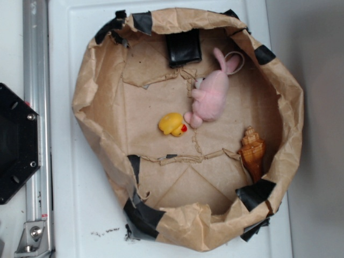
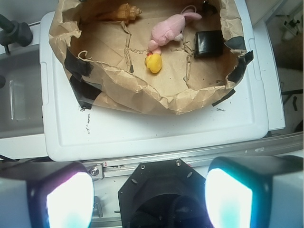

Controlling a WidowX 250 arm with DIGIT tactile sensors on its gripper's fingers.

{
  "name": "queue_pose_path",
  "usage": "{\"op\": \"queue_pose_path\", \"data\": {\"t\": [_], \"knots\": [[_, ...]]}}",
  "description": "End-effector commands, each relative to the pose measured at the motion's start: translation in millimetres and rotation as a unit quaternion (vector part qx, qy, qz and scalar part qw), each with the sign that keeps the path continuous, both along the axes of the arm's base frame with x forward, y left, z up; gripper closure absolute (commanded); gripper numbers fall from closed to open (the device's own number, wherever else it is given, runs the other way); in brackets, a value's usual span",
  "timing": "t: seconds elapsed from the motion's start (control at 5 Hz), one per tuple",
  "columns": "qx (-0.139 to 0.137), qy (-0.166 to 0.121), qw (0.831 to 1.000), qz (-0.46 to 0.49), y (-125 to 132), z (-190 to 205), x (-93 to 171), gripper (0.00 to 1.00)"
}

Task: Grab the yellow duck.

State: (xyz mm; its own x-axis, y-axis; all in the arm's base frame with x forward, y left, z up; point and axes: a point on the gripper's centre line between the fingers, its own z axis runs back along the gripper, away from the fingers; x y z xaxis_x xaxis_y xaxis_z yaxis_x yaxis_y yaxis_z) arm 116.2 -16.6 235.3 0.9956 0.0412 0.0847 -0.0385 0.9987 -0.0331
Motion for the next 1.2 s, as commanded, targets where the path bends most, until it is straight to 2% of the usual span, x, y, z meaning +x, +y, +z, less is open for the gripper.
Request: {"op": "queue_pose_path", "data": {"t": [0.0,0.4,0.6,0.8,1.0], "knots": [[0.0,0.0,1.0,0.0,0.0,0.0,0.0,0.0],[-0.006,-0.022,0.997,0.073,40.2,-22.3,55.2,0.0],[-0.01,-0.03,0.997,0.075,55.8,-46.5,80.4,0.0],[-0.004,-0.027,0.998,0.065,64.3,-78.8,101.2,0.0],[-0.015,-0.042,0.996,0.078,61.5,-109.9,116.7,0.0]]}}
